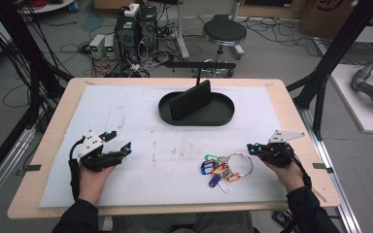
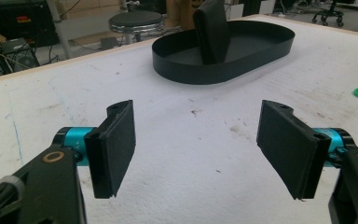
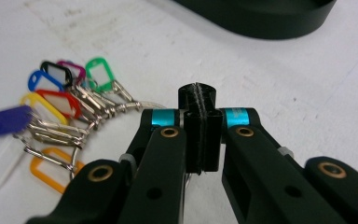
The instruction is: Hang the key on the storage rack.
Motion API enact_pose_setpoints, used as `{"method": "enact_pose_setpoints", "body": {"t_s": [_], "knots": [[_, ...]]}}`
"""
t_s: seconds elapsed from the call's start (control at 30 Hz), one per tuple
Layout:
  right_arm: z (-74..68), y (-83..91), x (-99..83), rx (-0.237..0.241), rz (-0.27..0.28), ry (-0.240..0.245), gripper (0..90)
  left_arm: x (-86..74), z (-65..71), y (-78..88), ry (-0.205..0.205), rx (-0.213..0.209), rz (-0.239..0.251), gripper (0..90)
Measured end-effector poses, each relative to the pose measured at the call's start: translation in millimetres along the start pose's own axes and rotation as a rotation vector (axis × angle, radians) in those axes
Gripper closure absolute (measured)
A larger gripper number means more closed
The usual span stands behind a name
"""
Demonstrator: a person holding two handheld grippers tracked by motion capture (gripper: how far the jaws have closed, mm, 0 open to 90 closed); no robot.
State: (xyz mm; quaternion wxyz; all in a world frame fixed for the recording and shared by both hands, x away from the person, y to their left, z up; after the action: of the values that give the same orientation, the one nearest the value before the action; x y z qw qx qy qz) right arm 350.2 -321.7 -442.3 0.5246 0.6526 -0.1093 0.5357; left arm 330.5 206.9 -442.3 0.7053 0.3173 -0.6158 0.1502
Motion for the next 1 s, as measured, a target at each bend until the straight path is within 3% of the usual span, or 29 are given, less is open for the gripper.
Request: {"method": "enact_pose_setpoints", "body": {"t_s": [0.13,0.23,0.33,0.47,0.53,0.6,0.67,0.93,1.0], "knots": [[0.7,-2.2,-2.3,0.006,-0.018,0.004,90.0,-0.3,0.4,-0.7,0.002,-0.002,-0.001,28.2],[-1.6,-8.4,-3.7,0.021,-0.038,0.023,83.8,-0.4,0.7,-1.3,0.002,-0.003,-0.001,28.2],[-6.2,-17.5,-4.5,0.049,-0.063,0.061,77.7,-0.7,1.1,-2.0,0.003,-0.003,-0.004,28.2],[-11.3,-29.7,-7.9,0.042,-0.115,0.129,71.9,-0.7,1.7,-2.4,0.0,-0.007,-0.007,28.2],[-12.0,-34.1,-10.3,0.054,-0.14,0.136,71.8,-1.1,1.9,-2.4,0.0,-0.007,-0.01,28.2],[-12.1,-34.1,-10.3,0.053,-0.131,0.153,74.0,-1.5,1.7,-2.1,0.002,-0.006,-0.011,28.1],[-14.0,-33.0,-10.0,0.049,-0.13,0.173,85.3,-1.5,1.6,-1.8,0.002,-0.003,-0.011,28.2],[-14.3,-32.7,-7.1,0.046,-0.152,0.163,84.9,-1.6,2.2,-1.9,0.002,-0.006,-0.009,28.2],[-15.1,-33.0,-5.8,0.052,-0.129,0.164,77.2,-1.8,1.8,-2.1,0.0,-0.006,-0.013,28.2]]}}
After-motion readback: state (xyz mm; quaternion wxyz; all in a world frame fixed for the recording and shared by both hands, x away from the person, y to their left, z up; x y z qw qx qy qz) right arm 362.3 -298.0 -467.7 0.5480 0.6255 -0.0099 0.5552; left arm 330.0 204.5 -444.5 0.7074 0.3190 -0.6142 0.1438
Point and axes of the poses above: each handheld gripper's, and its own axes: y roughly backward along the jaws, x roughly out of its top, z roughly to its right, the point moved 3 cm from there along -y, roughly forward along the jaws, and after that the axes turned 15 degrees about -x, right-handed, at the moved point
